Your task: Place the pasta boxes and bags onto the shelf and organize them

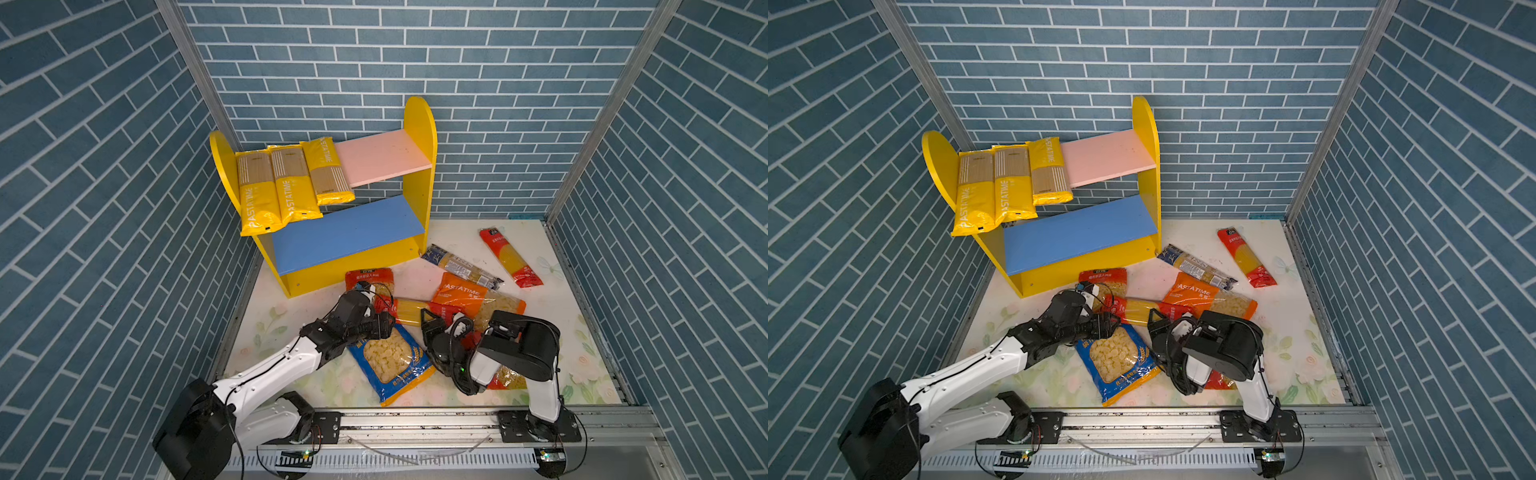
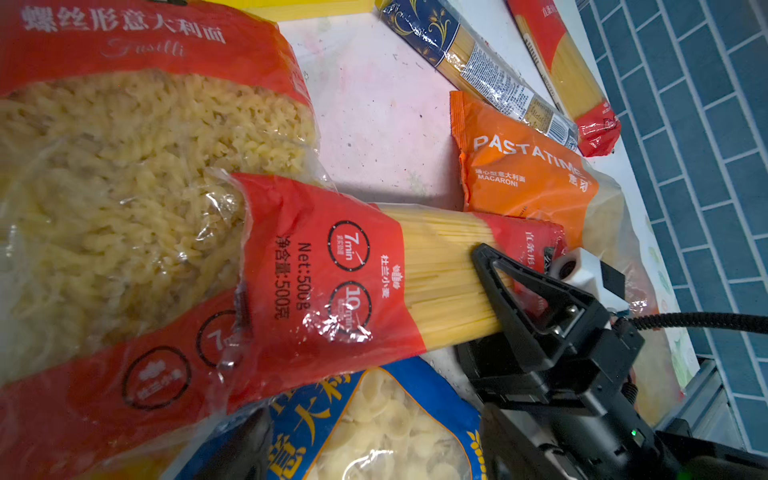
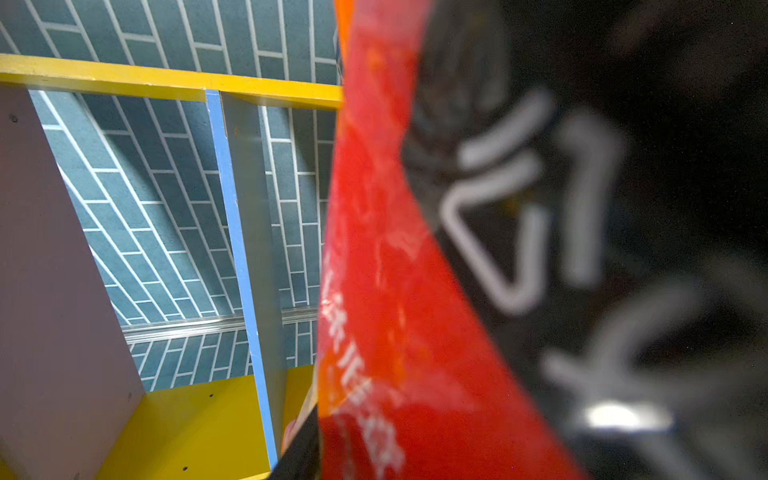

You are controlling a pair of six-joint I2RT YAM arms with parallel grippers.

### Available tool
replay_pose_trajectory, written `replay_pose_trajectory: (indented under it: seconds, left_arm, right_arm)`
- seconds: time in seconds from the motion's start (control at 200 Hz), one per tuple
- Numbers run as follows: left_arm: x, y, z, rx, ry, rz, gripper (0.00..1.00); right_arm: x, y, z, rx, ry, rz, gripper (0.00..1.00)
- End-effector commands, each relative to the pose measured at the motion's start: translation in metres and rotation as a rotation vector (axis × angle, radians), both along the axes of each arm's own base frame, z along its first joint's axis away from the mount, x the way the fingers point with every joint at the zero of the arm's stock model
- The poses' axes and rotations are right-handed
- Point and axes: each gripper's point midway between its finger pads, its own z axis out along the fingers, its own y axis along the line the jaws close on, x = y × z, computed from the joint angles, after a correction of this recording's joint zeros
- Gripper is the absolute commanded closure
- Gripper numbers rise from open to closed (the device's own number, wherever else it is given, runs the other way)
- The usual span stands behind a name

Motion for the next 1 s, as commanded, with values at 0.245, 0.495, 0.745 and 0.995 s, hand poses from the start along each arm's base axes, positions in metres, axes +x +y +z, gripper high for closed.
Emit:
replay_pose_trajectory:
  seconds: [0.245, 0.495, 0.745, 0.995]
  left_arm:
    - [-0.006, 0.007, 0.034, 0.003, -0.048, -0.01, 0.21]
    - [-0.015, 0.011, 0.064, -0.015, -0.104, -0.037, 0.2]
    - [-0.027, 0.013, 0.072, -0.025, -0.122, -0.083, 0.2]
    - [-0.042, 0.007, 0.086, -0.075, -0.158, -0.185, 0.12]
  right_arm:
    - [-0.003, 0.027, 0.053, 0.027, -0.122, 0.142, 0.82]
    - [-0.022, 0.04, 0.073, -0.086, -0.235, 0.309, 0.93]
    - [-0.042, 0.047, 0.104, -0.285, -0.39, 0.536, 1.0]
    - [-0.068, 0.045, 0.151, -0.555, -0.58, 0.987, 1.0]
